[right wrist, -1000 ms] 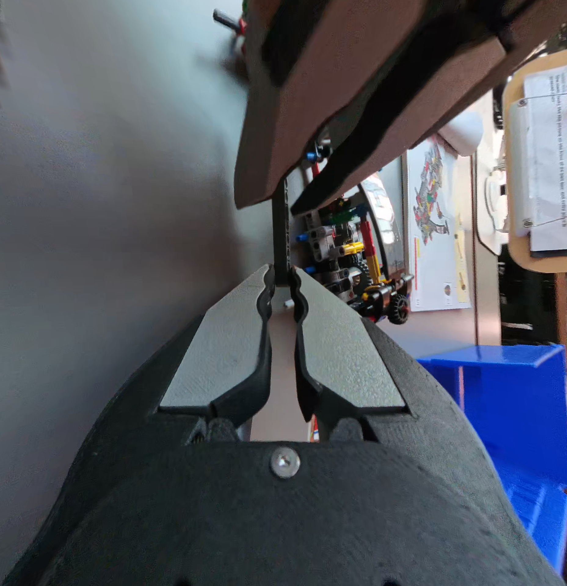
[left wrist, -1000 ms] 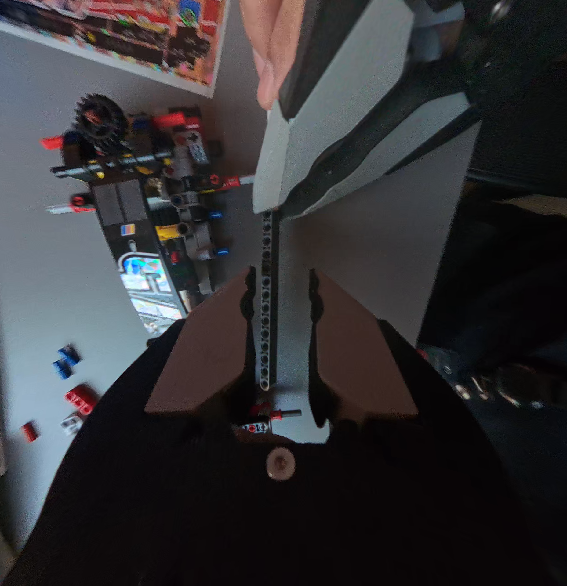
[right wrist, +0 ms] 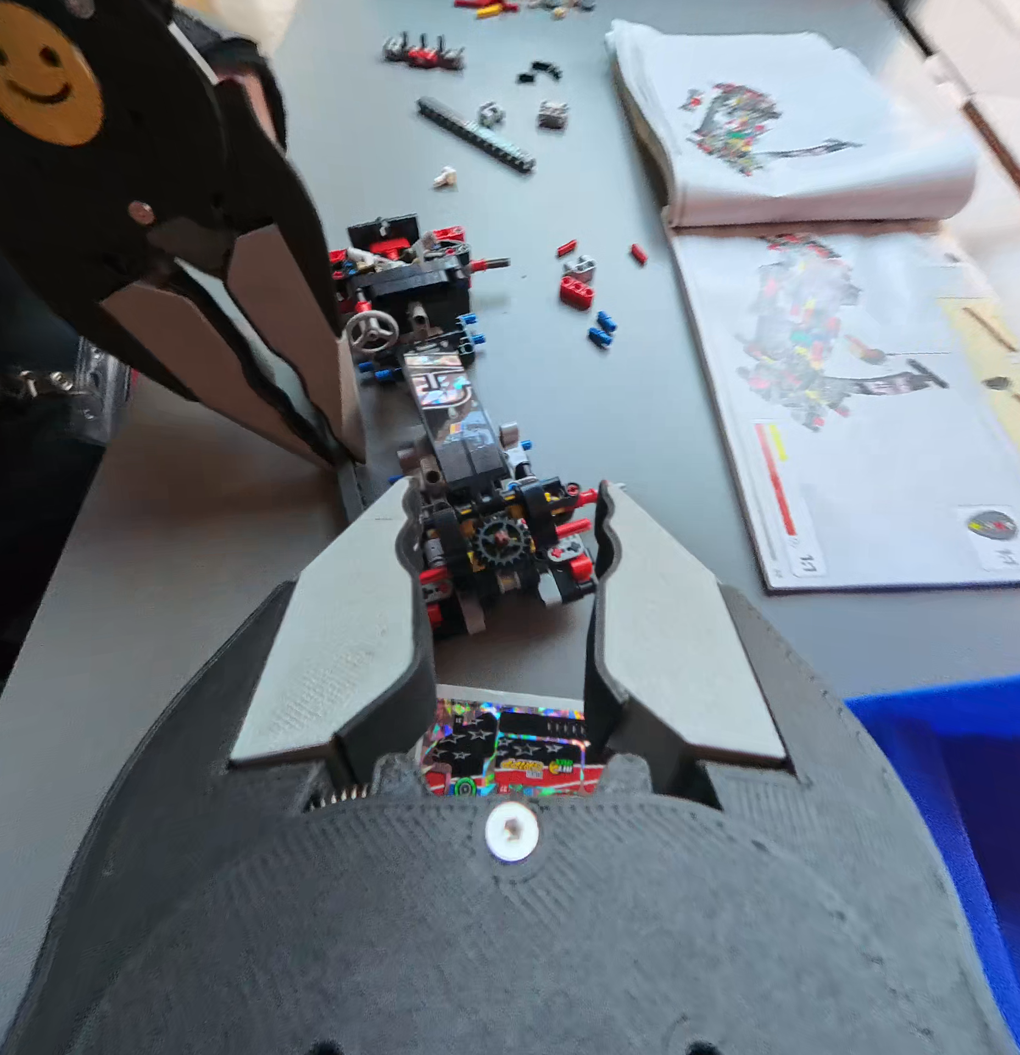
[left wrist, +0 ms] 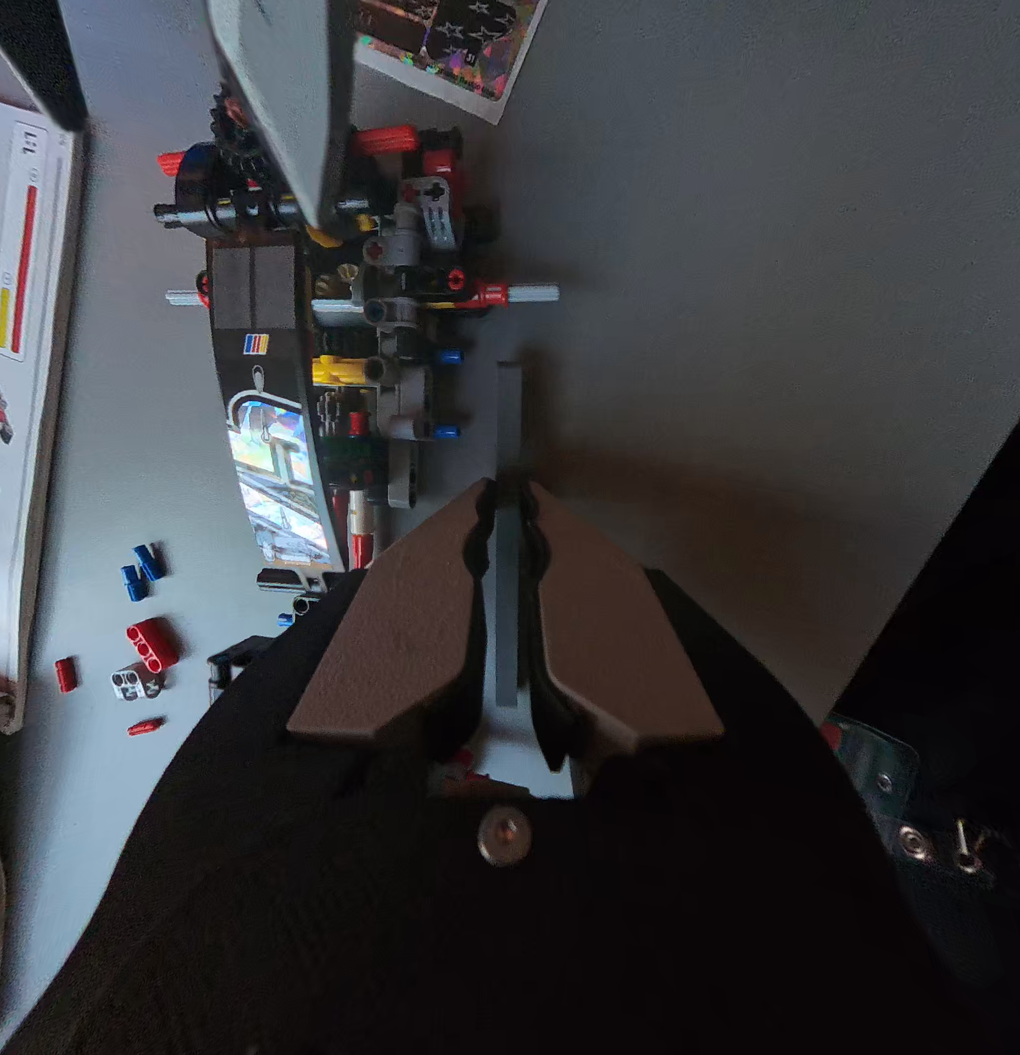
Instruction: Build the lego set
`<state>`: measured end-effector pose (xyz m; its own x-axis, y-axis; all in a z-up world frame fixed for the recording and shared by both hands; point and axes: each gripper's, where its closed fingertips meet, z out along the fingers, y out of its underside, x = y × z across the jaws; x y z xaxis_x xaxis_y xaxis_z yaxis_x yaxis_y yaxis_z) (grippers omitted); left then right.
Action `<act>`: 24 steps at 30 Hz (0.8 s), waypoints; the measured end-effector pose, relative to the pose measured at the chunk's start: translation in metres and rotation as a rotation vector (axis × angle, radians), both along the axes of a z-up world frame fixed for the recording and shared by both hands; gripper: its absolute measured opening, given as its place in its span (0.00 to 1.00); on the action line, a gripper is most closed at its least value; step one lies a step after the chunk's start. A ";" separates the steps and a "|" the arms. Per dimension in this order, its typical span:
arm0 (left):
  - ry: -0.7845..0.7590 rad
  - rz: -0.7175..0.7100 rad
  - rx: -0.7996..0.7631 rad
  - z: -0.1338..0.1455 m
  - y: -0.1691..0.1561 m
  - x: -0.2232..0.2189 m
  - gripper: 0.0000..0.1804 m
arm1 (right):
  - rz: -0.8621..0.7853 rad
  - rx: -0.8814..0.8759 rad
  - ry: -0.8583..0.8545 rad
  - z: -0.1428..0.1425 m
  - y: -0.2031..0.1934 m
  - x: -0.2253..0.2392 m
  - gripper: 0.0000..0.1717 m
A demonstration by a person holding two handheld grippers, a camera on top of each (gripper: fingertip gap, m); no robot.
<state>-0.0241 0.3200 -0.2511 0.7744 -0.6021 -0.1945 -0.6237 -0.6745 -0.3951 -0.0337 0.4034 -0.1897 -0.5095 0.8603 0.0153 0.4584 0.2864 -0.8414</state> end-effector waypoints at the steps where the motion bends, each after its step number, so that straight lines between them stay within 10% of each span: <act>1: -0.005 -0.002 -0.020 0.000 0.000 0.000 0.03 | 0.023 0.012 -0.022 -0.003 -0.003 -0.001 0.36; 24: 0.086 0.009 -0.077 -0.001 0.010 -0.011 0.03 | 0.115 0.378 -0.195 -0.046 -0.018 -0.010 0.46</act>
